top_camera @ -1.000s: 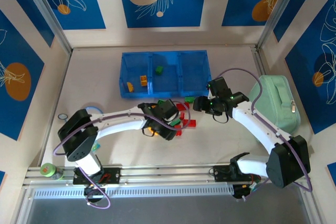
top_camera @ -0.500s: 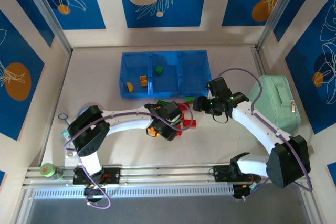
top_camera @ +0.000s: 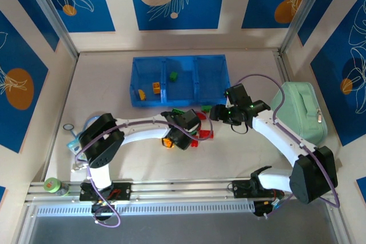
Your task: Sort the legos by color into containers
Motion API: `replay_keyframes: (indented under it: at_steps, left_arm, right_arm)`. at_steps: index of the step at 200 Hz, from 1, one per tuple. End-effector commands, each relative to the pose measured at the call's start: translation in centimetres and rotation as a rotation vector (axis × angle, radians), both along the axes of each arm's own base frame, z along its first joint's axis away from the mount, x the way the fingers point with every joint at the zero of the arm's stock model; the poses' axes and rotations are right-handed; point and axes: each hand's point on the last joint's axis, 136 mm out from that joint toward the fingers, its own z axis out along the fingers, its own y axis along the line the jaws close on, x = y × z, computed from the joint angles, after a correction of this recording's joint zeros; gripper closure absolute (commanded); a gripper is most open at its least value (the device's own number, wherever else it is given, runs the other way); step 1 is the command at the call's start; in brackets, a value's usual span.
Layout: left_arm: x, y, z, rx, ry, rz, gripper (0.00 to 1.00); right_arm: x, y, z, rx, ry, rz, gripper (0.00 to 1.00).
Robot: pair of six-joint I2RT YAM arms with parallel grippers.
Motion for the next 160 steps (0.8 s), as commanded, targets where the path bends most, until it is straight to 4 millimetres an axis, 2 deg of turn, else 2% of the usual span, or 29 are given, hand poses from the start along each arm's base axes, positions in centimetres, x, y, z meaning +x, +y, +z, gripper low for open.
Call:
replay_keyframes:
  at_steps: [1, 21, 38, 68, 97, 123, 160]
  left_arm:
    - [0.1, 0.3, 2.3, 0.001, -0.036, -0.009, 0.65]
    - [0.7, 0.2, 4.5, -0.035, -0.063, -0.009, 0.65]
    - [2.1, 0.6, 6.8, -0.062, -0.088, 0.020, 0.65]
    - [6.1, 0.7, 11.1, -0.207, -0.132, 0.093, 0.65]
    - [11.7, 1.5, 13.9, -0.295, -0.204, 0.211, 0.65]
    - [16.6, 2.2, 14.0, -0.335, -0.227, 0.311, 0.65]
    - [21.1, 1.9, 11.9, -0.279, -0.232, 0.342, 0.64]
  right_arm:
    - [-0.4, 0.0, -0.6, 0.007, 0.013, 0.000, 0.35]
    - [-0.3, 0.0, -0.8, 0.007, 0.014, -0.002, 0.35]
    - [-0.3, 0.0, -0.7, 0.008, 0.013, -0.003, 0.35]
    - [-0.3, -0.1, -0.6, 0.011, 0.005, -0.007, 0.35]
    - [-0.4, -0.2, -0.4, 0.013, 0.003, -0.012, 0.35]
    - [-0.8, -0.4, -0.4, 0.013, 0.009, -0.010, 0.35]
    - [-1.3, -0.6, -0.3, 0.015, 0.010, -0.011, 0.35]
